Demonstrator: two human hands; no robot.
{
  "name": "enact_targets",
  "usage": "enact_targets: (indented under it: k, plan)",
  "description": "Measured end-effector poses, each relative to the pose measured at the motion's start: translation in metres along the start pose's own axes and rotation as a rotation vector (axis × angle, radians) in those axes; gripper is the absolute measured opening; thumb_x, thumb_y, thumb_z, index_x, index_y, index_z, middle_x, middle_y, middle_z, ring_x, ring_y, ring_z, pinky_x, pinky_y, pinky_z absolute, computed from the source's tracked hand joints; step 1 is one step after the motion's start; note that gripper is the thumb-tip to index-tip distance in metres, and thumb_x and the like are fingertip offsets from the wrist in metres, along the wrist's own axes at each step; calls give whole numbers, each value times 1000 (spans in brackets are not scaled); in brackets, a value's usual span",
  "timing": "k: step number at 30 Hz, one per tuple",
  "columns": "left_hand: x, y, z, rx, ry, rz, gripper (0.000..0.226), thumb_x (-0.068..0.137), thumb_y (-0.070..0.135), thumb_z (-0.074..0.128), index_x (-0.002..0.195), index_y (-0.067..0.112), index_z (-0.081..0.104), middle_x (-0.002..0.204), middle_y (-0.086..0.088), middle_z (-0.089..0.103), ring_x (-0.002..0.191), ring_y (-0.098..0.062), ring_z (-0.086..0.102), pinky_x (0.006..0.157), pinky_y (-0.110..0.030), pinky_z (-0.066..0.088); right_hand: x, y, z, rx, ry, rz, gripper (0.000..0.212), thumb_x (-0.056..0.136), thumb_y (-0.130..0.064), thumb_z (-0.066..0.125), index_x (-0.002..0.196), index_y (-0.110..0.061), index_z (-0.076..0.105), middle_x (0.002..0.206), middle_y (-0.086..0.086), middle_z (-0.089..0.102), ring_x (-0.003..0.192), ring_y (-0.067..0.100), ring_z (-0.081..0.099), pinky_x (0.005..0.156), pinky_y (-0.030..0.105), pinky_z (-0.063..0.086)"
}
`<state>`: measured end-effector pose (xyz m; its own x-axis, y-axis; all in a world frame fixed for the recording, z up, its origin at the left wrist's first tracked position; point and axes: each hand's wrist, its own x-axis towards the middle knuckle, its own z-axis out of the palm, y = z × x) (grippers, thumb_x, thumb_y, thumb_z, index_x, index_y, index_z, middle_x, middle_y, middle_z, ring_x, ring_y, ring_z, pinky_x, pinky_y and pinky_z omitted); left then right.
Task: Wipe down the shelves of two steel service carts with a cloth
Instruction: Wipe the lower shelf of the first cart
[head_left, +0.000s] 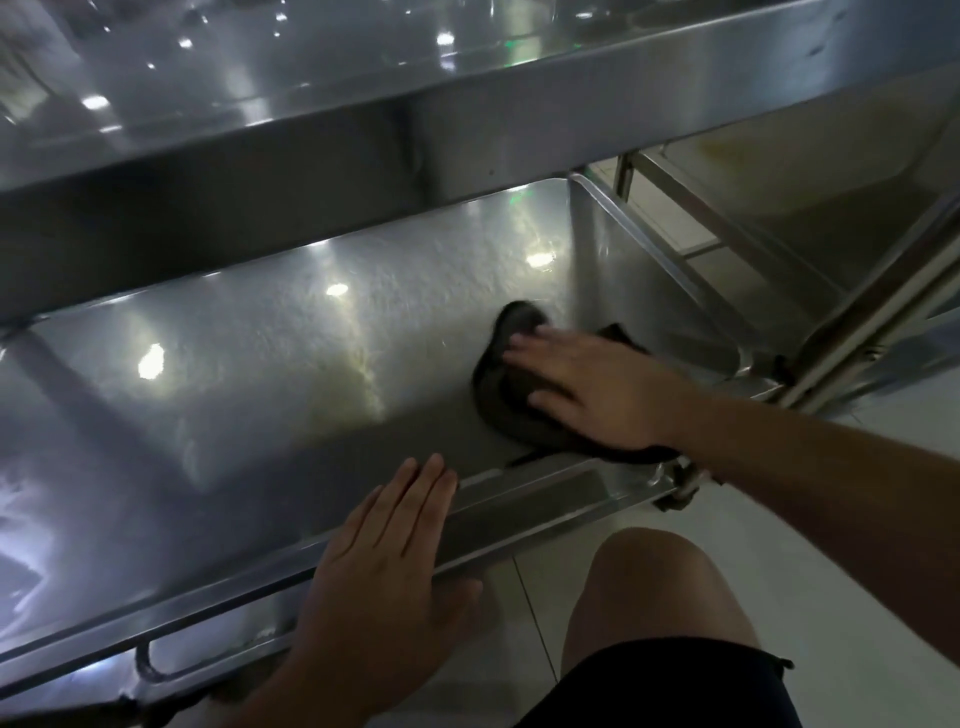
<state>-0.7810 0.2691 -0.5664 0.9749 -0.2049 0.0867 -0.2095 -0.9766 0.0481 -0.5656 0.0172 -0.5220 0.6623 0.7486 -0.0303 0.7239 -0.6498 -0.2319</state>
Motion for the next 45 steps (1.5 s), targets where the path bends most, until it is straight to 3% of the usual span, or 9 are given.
enact_targets:
  k: [4,8,15,21,27,30,32,39,45]
  plan:
    - [0,3,-1,-6,22,0,101,86,68,63,166,16,30,174,-1,27,160,-21,26,123,-43,26,7,100,-26,-26,203,530,50,104,-41,41,146,-13,48,147,23,52,133,46,49,112,55,41]
    - [0,7,-4,7,26,-17,103,81,65,65,165,14,35,174,-1,29,160,-20,26,124,-42,26,61,127,-33,40,232,796,60,105,-43,36,153,-9,40,153,22,47,139,45,45,116,57,37]
    - [1,9,-9,-5,-2,-39,99,79,61,68,162,14,40,172,-3,33,159,-21,28,125,-42,24,129,-7,-6,57,163,342,55,104,-49,46,149,-17,49,151,16,55,135,39,52,113,48,41]
    - [2,11,-12,-47,9,-45,97,79,56,68,161,12,42,169,-4,38,158,-22,32,126,-40,23,51,-56,17,72,54,-145,72,99,-66,42,162,-31,37,166,-8,40,153,14,31,126,34,19]
    - [3,14,-15,-71,-19,-47,97,79,59,62,163,16,39,172,-1,32,160,-19,27,127,-38,18,40,76,-20,31,190,475,54,101,-42,52,147,-14,51,147,18,54,134,42,51,113,53,41]
    - [3,15,-13,-70,-42,-49,98,80,61,60,164,17,35,174,-1,27,161,-19,22,128,-37,13,86,70,-21,-48,213,749,59,101,-47,47,145,-7,50,147,23,53,133,46,48,112,58,38]
    - [3,14,-12,-67,-49,-55,99,81,61,59,165,16,33,175,-2,26,162,-19,20,128,-37,10,122,20,-12,-23,190,696,63,101,-50,47,146,-7,49,149,23,51,136,44,46,113,55,36]
    - [3,6,-16,-109,-82,-15,102,89,62,48,170,18,4,179,0,1,163,-17,-6,128,-34,-9,157,-159,35,39,-21,-165,82,91,-73,43,160,-28,37,167,-1,38,155,26,32,124,46,28]
    - [-19,-45,-46,-201,111,54,57,95,43,60,146,19,60,153,-4,57,147,-24,45,128,-40,22,105,-62,18,63,202,130,53,100,-38,62,147,-14,54,148,18,58,132,46,54,111,53,43]
